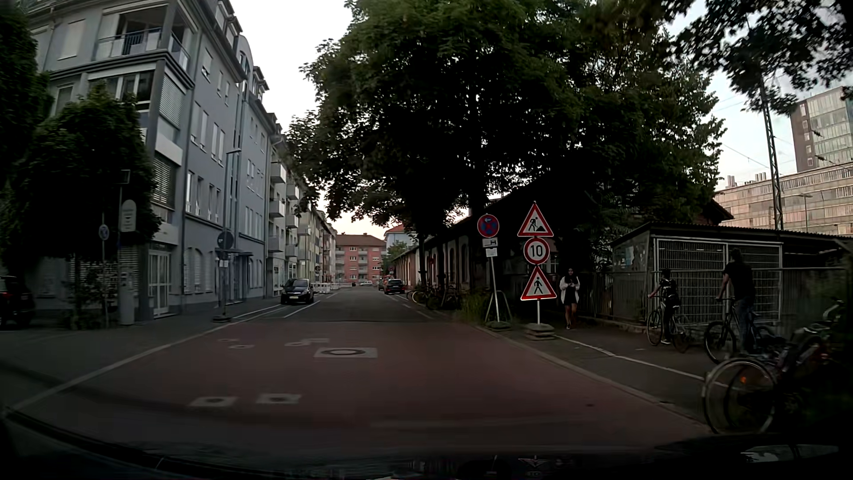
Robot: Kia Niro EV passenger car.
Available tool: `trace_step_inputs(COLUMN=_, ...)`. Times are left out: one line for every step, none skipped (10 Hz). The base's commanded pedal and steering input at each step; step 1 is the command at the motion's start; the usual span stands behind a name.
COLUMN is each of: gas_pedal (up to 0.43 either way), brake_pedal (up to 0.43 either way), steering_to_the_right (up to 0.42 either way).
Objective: Follow the waypoints while adhering to traffic rules and regulations
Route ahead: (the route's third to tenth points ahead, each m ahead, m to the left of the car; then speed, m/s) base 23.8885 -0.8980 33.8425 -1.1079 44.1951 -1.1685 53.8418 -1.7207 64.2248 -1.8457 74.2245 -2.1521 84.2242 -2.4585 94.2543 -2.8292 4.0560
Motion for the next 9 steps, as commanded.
trace_step_inputs(gas_pedal=0.0, brake_pedal=0.079, steering_to_the_right=0.011)
trace_step_inputs(gas_pedal=0.0, brake_pedal=0.079, steering_to_the_right=0.005)
trace_step_inputs(gas_pedal=0.0, brake_pedal=0.079, steering_to_the_right=-0.003)
trace_step_inputs(gas_pedal=0.0, brake_pedal=0.079, steering_to_the_right=-0.011)
trace_step_inputs(gas_pedal=0.0, brake_pedal=0.079, steering_to_the_right=-0.015)
trace_step_inputs(gas_pedal=0.0, brake_pedal=0.079, steering_to_the_right=-0.016)
trace_step_inputs(gas_pedal=0.0, brake_pedal=0.079, steering_to_the_right=-0.018)
trace_step_inputs(gas_pedal=0.0, brake_pedal=0.079, steering_to_the_right=-0.023)
trace_step_inputs(gas_pedal=0.0, brake_pedal=0.079, steering_to_the_right=-0.026)
